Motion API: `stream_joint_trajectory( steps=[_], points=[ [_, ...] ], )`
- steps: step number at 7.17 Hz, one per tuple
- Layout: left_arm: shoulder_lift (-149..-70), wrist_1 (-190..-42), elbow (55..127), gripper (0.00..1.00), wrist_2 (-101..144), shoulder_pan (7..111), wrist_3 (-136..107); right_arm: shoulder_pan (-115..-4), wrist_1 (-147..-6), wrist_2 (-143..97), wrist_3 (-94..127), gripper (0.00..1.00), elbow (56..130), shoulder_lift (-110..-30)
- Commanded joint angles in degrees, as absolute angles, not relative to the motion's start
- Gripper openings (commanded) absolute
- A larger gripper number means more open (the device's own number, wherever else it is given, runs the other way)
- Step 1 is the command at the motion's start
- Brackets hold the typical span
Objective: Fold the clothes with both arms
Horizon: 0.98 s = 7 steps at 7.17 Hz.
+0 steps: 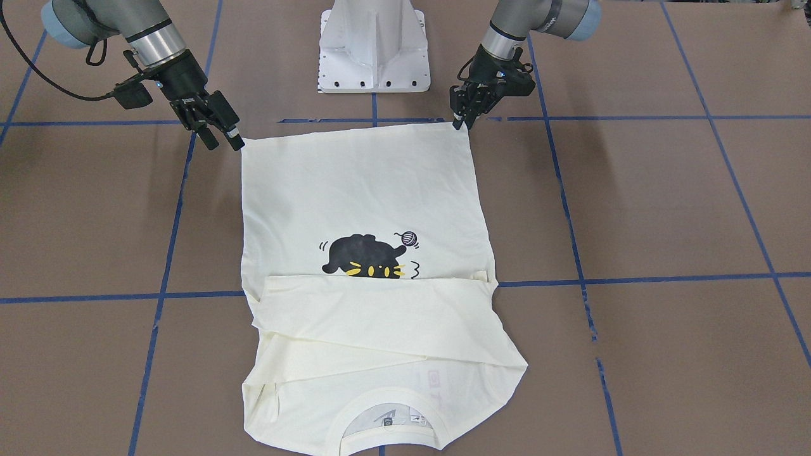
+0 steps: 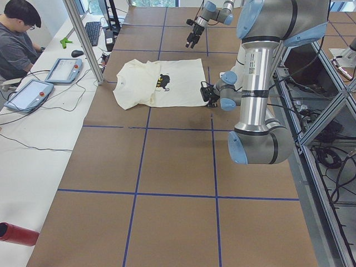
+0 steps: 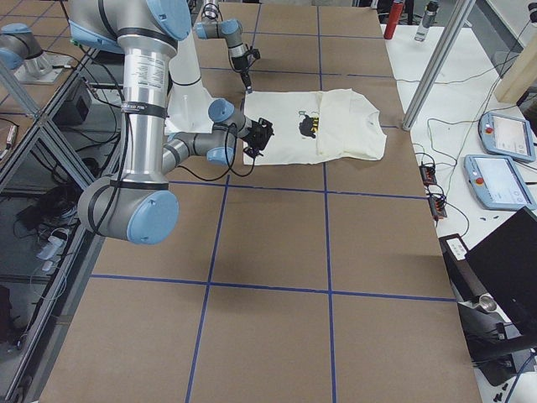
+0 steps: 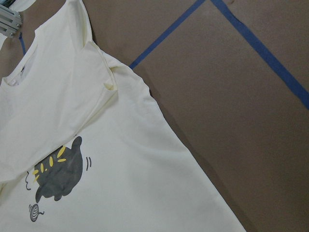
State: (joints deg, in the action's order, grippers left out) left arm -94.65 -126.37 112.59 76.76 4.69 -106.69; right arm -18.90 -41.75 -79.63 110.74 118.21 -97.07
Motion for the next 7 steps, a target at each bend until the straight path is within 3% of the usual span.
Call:
stream_joint_trajectory(
  steps=[1,5,6,7],
  points=[
    [-94.6,-126.4,112.6,0.33,76.8,4.6,-106.7,-18.9,-41.7,-79.6,110.7,0.99,118.2,-97.0],
    [-94.5,-126.2,112.7,0.33,77.0,4.6,-106.5,-18.9,-41.7,-79.6,110.7,0.99,118.2,-97.0],
    [-94.4,-126.2,112.7,0.29,77.0,4.6,-106.5,-18.9,-41.7,-79.6,110.7,0.99,118.2,-97.0],
    [-94.5,-126.2,112.7,0.12,77.0,4.6,-106.5,-18.9,-41.7,-79.6,110.7,0.99,118.2,-97.0]
  ],
)
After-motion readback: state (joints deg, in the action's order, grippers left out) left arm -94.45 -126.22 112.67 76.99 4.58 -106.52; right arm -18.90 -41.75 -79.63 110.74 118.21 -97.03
